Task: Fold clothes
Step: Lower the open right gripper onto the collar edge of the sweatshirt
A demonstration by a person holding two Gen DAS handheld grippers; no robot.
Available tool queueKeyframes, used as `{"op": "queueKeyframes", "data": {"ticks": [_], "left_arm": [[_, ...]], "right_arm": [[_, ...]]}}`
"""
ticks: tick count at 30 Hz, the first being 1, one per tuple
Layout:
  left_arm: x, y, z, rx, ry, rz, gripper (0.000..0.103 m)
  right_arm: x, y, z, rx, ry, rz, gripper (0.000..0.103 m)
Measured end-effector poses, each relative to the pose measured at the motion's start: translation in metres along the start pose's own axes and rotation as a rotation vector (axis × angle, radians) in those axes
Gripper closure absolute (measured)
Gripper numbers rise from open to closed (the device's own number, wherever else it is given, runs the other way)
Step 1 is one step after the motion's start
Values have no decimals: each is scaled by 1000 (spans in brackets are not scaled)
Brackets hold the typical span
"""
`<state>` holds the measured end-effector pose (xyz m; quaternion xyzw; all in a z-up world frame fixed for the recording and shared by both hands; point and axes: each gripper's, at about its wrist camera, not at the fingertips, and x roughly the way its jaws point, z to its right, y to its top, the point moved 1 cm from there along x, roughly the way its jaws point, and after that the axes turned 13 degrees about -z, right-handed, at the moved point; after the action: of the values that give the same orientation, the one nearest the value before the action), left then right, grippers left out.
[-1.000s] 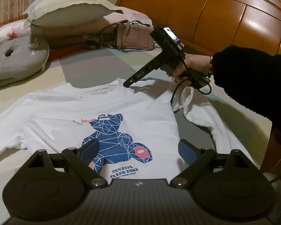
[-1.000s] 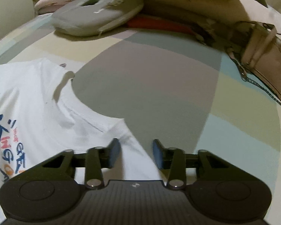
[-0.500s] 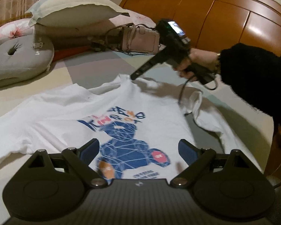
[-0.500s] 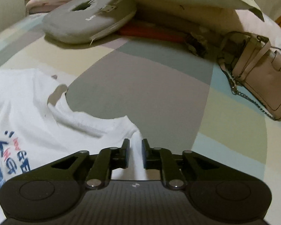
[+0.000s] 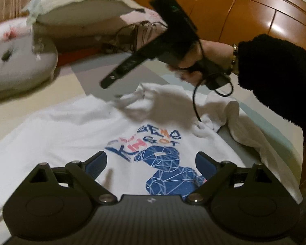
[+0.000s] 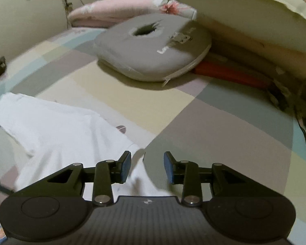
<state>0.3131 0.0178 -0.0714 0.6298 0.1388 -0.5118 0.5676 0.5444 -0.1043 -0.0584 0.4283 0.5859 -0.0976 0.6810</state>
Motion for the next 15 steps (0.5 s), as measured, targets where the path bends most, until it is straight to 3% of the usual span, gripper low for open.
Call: {"op": "queueKeyframes", "data": {"ticks": [6,9,13,14,15], "left_arm": [[14,-13,-6,2,-92,-20,9],[14,-17,-6,9,-92,-21,9],[9,-18,-6,0,-97,-10,9],[8,-17,-6,-3,-98,-5,9],[7,-17,-7,-9,-100,-1,9]], "right_arm": [[27,1,-4,-57,-34,-66,63],[35,5,-13,-78,4,-40,57],[55,8,-35,-168,-57,-36,52],[57,7,-41,-189,-65,-26,54],[57,7,-45,-201,-70,-24,72]]}}
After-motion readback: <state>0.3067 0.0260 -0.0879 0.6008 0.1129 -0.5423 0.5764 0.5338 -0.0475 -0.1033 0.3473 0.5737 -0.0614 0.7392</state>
